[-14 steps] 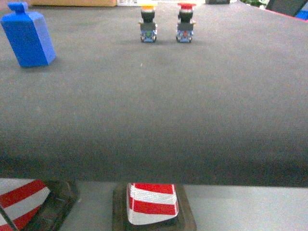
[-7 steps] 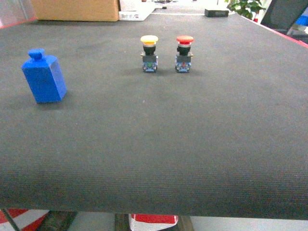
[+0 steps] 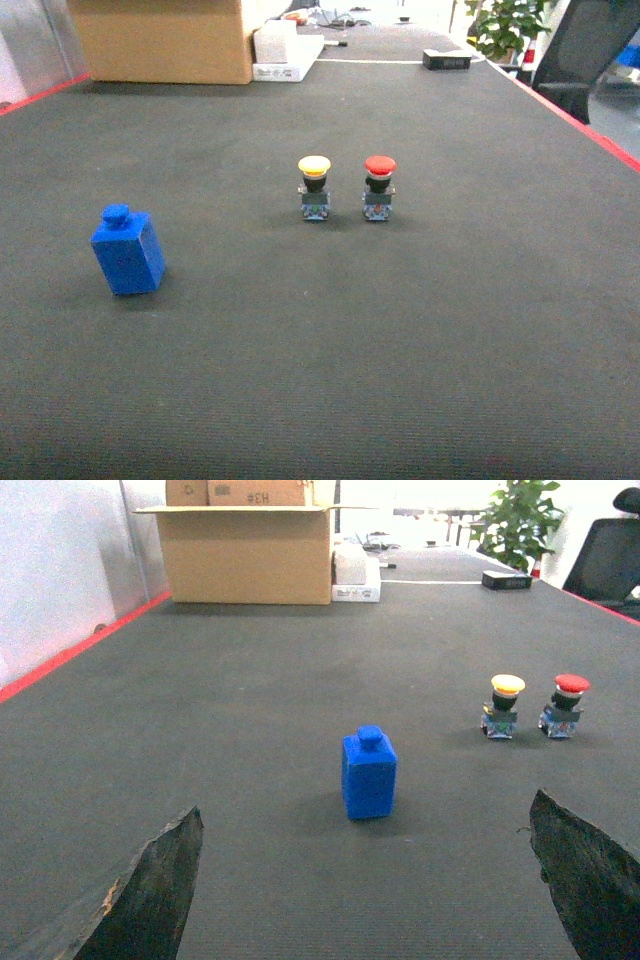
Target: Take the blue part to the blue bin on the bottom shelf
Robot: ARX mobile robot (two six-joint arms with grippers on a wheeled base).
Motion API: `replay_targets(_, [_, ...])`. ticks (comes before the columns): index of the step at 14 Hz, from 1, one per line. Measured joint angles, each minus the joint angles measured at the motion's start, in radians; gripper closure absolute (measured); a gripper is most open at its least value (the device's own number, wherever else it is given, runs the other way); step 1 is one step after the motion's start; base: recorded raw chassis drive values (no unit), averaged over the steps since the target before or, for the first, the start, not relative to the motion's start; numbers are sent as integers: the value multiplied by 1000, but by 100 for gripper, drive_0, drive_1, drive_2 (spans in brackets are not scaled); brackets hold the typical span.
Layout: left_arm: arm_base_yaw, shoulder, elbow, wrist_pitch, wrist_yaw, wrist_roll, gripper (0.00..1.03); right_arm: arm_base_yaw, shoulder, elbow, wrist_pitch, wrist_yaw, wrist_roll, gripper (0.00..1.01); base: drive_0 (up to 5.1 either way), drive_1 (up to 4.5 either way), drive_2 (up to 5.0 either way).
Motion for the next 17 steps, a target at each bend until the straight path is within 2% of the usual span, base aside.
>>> replay_targets(14, [0,0,0,-4,1,0,5,0,0,0,-6,0,0,3,0,0,0])
replay_targets(15, [-26,15,12,-58,-77,-12,5,0,0,0,-5,0,0,3,0,0,0])
replay_targets(16, [-151,123,45,-103,-303,-44,5,0,0,0,-6,1,0,3,0,0,0])
replay_targets(17, [-237,252,45,-11,-465,-62,5,0,0,0,-5,0,0,3,0,0,0])
